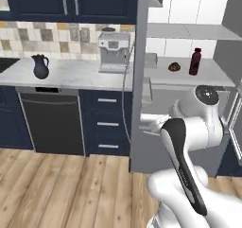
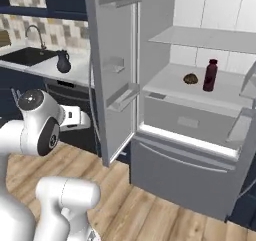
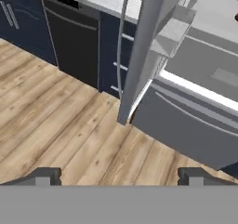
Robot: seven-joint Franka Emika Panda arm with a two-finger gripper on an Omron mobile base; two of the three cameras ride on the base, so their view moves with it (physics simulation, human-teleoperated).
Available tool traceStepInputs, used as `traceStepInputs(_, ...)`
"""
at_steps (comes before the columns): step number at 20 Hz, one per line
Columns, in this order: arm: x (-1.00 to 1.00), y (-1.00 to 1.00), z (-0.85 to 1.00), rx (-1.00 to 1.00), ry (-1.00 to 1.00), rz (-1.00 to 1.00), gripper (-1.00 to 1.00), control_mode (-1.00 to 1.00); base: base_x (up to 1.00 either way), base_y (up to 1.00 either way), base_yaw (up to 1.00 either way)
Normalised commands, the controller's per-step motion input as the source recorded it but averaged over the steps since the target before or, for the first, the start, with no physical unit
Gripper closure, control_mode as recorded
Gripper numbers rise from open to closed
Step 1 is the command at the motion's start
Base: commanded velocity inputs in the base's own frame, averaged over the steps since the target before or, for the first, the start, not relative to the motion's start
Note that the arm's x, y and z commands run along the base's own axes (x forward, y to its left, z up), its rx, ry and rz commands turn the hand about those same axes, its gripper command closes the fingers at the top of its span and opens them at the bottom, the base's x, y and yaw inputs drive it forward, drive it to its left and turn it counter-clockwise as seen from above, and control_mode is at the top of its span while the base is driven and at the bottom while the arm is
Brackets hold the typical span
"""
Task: Move the bread and juice from the top shelf to the second highest shelf to make space. Then, place the pitcher from the counter on the cleared top shelf.
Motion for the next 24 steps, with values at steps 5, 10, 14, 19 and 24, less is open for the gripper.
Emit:
traceStepInputs(5, 0.0, 0.0, 0.0, 0.0, 0.0, 0.0, -1.0, 1.0, 0.39, 0.87, 0.42)
traceStepInputs(10, 0.0, 0.0, 0.0, 0.0, 0.0, 0.0, -1.0, 1.0, 0.63, 0.7, 0.25)
traceStepInputs(14, 0.0, 0.0, 0.0, 0.0, 0.0, 0.0, -1.0, 1.0, 0.8, 0.33, 0.01)
traceStepInputs(19, 0.0, 0.0, 0.0, 0.0, 0.0, 0.0, -1.0, 1.0, 0.85, 0.16, -0.01)
traceStepInputs(24, 0.0, 0.0, 0.0, 0.0, 0.0, 0.0, -1.0, 1.0, 0.91, 0.14, -0.04)
